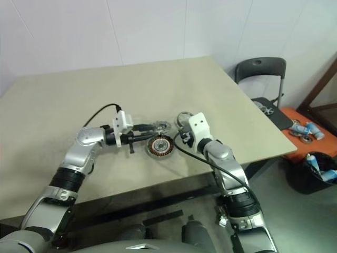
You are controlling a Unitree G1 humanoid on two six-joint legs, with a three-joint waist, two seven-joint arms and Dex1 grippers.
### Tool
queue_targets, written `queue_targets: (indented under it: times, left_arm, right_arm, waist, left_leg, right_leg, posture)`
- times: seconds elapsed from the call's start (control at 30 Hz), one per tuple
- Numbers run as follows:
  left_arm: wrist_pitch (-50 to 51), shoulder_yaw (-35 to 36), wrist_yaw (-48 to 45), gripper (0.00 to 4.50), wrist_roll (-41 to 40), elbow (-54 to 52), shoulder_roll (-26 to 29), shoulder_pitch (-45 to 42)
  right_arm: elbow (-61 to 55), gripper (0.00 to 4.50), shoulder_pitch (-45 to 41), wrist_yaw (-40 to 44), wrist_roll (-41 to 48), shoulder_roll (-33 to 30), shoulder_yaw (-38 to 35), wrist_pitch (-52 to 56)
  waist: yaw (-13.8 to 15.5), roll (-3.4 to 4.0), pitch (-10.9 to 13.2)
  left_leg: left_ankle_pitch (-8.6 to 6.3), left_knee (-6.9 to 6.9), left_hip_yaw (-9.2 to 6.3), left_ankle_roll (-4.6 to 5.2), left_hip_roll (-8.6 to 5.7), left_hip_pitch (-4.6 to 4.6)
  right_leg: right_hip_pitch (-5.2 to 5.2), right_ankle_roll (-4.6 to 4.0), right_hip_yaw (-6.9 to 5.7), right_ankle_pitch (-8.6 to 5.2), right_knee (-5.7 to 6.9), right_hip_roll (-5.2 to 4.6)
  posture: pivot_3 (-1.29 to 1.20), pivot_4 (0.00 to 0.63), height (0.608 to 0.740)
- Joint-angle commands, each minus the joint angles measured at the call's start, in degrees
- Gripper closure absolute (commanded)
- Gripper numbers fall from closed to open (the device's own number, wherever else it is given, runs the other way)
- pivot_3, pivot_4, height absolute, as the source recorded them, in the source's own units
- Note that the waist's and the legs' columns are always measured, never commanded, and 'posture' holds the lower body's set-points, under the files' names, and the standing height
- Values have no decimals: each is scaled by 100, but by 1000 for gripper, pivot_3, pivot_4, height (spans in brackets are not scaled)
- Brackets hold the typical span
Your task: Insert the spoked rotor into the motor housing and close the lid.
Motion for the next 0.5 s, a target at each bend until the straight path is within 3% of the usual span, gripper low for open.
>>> queue_targets:
  times: [0.03,0.5]
  left_arm:
    - [-245,-17,-2,3785,98,318,-98,-266]
    - [-621,-257,-95,3785,356,796,-417,-231]
  right_arm:
    - [-236,2470,-2,-72,-7,32,-74,-91]
    - [-282,2470,46,-152,-16,58,-44,-39]
  waist:
    - [2,0,0]
    - [12,0,0]
  left_leg:
    - [0,0,-1,0,0,0]
    - [0,3,-1,1,0,1]
  right_leg:
    - [0,0,0,0,1,0]
    - [2,1,0,0,2,-1]
  posture:
    - [0,0,740]
    - [0,0,740]
